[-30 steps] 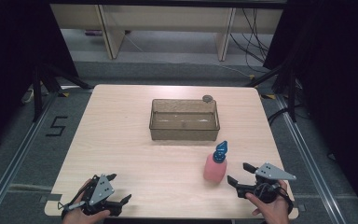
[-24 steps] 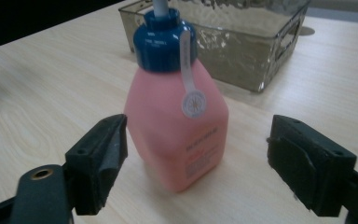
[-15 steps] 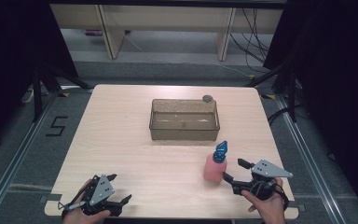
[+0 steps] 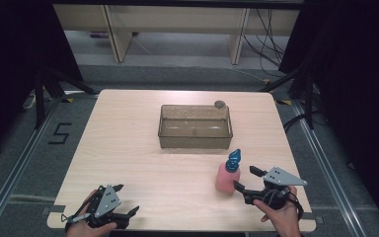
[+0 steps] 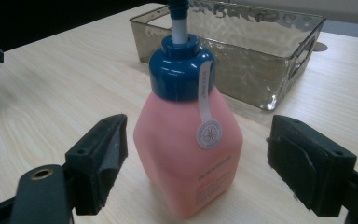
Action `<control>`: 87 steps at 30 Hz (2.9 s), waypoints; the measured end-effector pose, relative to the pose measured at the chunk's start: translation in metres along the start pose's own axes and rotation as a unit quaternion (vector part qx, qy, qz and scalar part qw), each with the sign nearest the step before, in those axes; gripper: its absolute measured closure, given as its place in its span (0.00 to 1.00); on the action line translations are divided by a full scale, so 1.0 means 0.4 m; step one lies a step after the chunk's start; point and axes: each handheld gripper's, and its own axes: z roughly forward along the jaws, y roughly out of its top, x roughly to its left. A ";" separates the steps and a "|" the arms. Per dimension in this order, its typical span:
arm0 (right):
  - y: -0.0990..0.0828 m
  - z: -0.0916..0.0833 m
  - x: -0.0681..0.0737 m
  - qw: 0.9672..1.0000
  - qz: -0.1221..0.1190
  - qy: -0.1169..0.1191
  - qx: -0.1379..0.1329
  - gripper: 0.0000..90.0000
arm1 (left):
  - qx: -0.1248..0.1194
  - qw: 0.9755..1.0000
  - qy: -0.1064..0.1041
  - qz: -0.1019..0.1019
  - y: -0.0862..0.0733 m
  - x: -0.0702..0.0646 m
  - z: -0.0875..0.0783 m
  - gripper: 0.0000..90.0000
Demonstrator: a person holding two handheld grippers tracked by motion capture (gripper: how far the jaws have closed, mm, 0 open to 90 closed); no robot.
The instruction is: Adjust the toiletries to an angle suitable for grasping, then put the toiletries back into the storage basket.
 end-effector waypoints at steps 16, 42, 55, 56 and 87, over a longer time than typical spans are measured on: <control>0.022 0.016 -0.001 1.000 -0.015 0.002 0.001 0.21 | 0.000 1.000 -0.001 -0.003 0.000 0.000 -0.001 0.16; 0.052 0.048 -0.007 0.999 -0.034 0.007 -0.005 0.21 | -0.004 1.000 -0.003 -0.009 0.001 0.002 0.000 0.16; 0.066 0.070 -0.002 0.999 -0.038 0.028 -0.008 0.28 | 0.002 1.000 -0.002 -0.007 0.003 0.005 0.005 0.16; 0.066 0.070 -0.002 0.999 -0.038 0.028 -0.008 0.28 | 0.003 1.000 -0.003 -0.008 0.003 0.004 0.005 0.16; 0.073 0.106 0.001 0.998 -0.032 0.047 -0.012 0.46 | 0.004 1.000 -0.006 -0.001 0.005 -0.002 0.005 0.16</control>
